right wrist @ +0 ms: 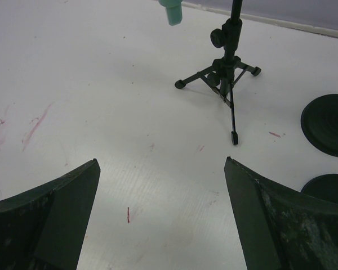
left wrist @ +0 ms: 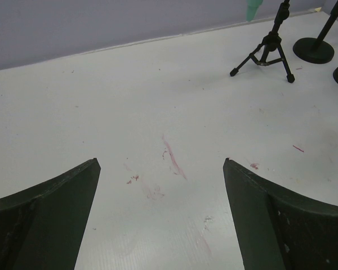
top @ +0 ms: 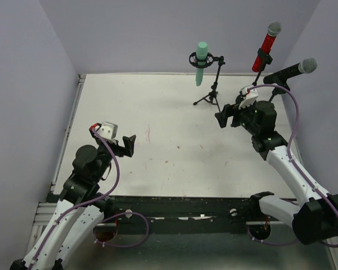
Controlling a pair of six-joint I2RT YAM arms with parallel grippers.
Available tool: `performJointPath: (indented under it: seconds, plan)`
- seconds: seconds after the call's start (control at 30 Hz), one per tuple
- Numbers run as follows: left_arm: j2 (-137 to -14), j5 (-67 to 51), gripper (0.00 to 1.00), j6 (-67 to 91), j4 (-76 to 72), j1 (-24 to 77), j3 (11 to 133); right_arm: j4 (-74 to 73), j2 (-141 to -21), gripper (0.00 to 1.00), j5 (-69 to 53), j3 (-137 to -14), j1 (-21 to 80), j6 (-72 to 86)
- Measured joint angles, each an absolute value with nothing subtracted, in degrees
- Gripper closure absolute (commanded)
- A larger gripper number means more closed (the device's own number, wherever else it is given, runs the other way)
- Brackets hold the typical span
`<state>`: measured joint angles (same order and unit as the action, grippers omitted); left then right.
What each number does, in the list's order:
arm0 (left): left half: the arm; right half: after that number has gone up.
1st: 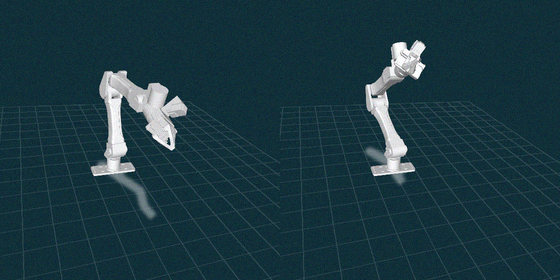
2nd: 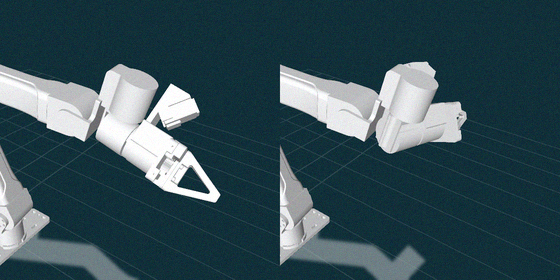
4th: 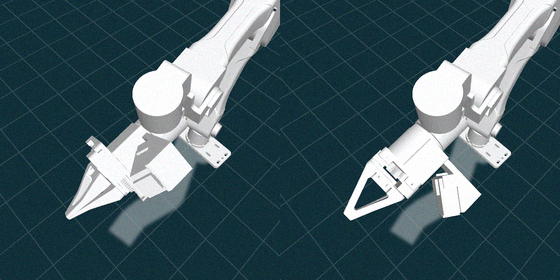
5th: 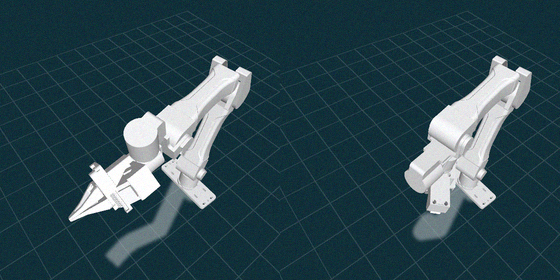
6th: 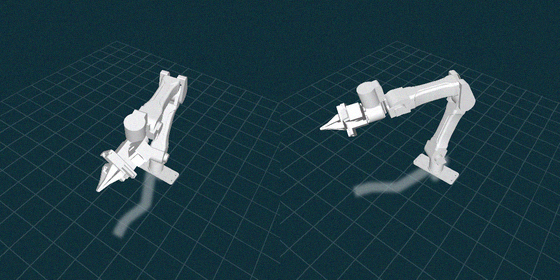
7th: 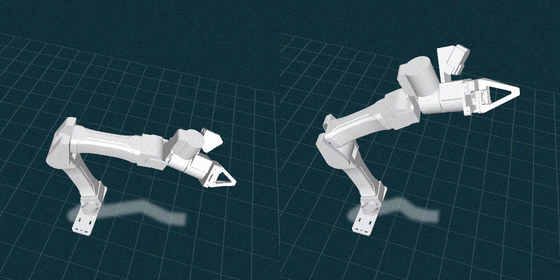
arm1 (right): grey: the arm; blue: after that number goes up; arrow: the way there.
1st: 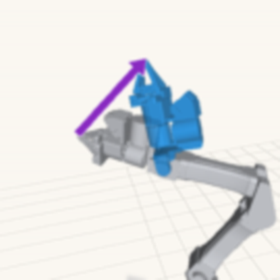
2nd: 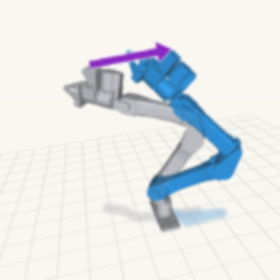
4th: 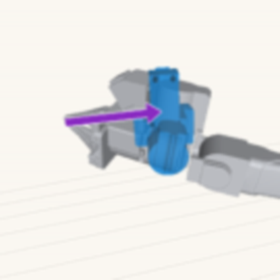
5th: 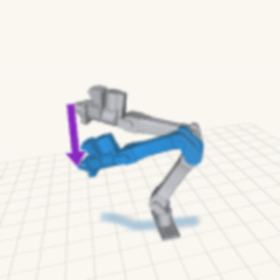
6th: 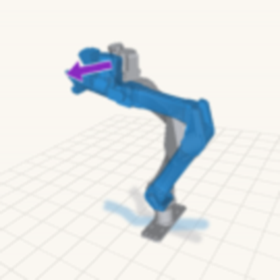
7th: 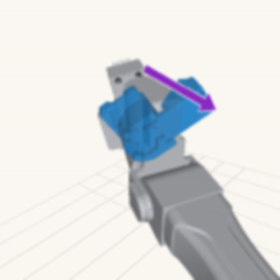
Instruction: Attach the microphones to the stand
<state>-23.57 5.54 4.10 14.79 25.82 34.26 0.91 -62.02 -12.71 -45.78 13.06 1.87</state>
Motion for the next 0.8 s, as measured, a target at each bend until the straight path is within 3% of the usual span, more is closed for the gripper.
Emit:
performJointPath:
  seconds: [0.8]
  plan:
    - [-23.6, 5.5, 0.02, 4.1, 14.8, 25.8, 34.3, 0.9, -61.9, 0.0, -12.8, -45.8, 13.1, 4.8]
